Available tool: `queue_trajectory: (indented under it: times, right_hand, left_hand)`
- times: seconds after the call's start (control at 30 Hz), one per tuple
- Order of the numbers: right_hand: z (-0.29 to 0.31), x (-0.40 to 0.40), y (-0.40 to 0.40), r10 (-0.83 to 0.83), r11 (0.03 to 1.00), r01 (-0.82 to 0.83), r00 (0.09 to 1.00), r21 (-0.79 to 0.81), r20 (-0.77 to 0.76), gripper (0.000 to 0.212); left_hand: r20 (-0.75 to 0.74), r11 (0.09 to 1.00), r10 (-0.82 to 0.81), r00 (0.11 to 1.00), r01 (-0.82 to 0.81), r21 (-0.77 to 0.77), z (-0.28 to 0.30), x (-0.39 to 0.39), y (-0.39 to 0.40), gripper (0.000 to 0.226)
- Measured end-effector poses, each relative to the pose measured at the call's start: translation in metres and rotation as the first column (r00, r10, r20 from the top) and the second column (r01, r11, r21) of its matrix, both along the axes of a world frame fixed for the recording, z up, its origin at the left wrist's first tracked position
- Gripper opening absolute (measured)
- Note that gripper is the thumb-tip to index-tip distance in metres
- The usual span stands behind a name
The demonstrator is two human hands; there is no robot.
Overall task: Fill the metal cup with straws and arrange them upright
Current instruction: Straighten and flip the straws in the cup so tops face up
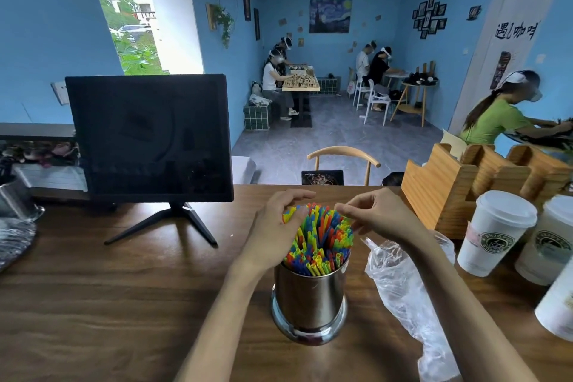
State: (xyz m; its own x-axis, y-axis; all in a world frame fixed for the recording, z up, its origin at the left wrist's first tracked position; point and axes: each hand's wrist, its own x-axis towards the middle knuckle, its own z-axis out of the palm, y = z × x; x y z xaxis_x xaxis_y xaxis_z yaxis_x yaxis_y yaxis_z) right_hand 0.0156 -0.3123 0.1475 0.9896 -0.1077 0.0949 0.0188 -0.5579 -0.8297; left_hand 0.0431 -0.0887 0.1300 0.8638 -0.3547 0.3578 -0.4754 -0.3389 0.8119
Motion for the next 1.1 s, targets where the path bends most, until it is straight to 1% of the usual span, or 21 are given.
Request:
queue_trajectory:
  times: [0.07, 0.2, 0.27, 0.43, 0.6, 0.7, 0.83, 0.9, 0.93, 1.0, 1.1]
  right_hand:
    - [0.000, -0.001, 0.002, 0.002, 1.000, -0.002, 1.000, 0.002, -0.026, 0.032]
    - [0.006, -0.001, 0.006, 0.002, 0.999, -0.002, 1.000, 0.039, -0.023, 0.036]
    - [0.008, -0.001, 0.007, 0.008, 0.998, -0.006, 0.999, 0.057, -0.037, 0.033]
    - [0.010, -0.004, 0.003, 0.022, 0.984, -0.008, 0.997, 0.177, -0.076, 0.031]
    - [0.008, -0.002, 0.001, 0.034, 0.985, -0.010, 0.990, 0.172, -0.135, 0.026]
    - [0.009, -0.001, 0.001, 0.040, 0.984, -0.014, 0.989, 0.180, -0.142, 0.023]
    - [0.012, 0.002, 0.000, 0.031, 0.992, -0.016, 0.992, 0.122, -0.120, 0.015]
    - [0.014, 0.002, 0.001, 0.026, 0.998, -0.020, 0.995, 0.059, -0.091, 0.008]
    - [0.016, 0.001, 0.002, 0.021, 1.000, -0.020, 0.998, 0.015, -0.062, 0.005]
    - [0.021, -0.002, 0.005, 0.001, 0.995, 0.000, 1.000, -0.095, 0.012, 0.009]
    - [0.030, -0.008, 0.013, -0.027, 0.960, 0.059, 0.992, -0.273, 0.122, 0.007]
  left_hand:
    - [-0.006, 1.000, 0.005, 1.000, -0.005, 0.010, 0.000, 0.000, 0.000, 0.024]
    - [-0.010, 1.000, 0.001, 1.000, 0.000, 0.003, -0.002, 0.001, 0.001, 0.022]
    - [-0.014, 1.000, 0.002, 1.000, -0.002, 0.006, -0.003, 0.001, 0.002, 0.022]
    - [-0.033, 1.000, 0.003, 0.999, -0.003, 0.014, -0.005, 0.000, 0.002, 0.023]
    - [-0.046, 1.000, 0.005, 0.999, -0.004, 0.015, -0.004, 0.001, 0.002, 0.022]
    - [-0.055, 1.000, 0.010, 0.998, -0.009, 0.019, -0.004, 0.002, 0.002, 0.020]
    - [-0.058, 1.000, 0.011, 0.998, -0.010, 0.021, -0.005, 0.003, 0.001, 0.021]
    - [-0.062, 1.000, 0.010, 0.998, -0.009, 0.019, -0.005, 0.003, 0.002, 0.021]
    - [-0.065, 1.000, 0.007, 0.998, -0.006, 0.019, -0.005, 0.003, 0.002, 0.021]
    - [-0.073, 1.000, 0.004, 0.997, -0.003, 0.021, -0.004, 0.002, 0.002, 0.021]
    - [-0.079, 1.000, 0.003, 0.997, -0.002, 0.011, -0.003, 0.002, 0.002, 0.022]
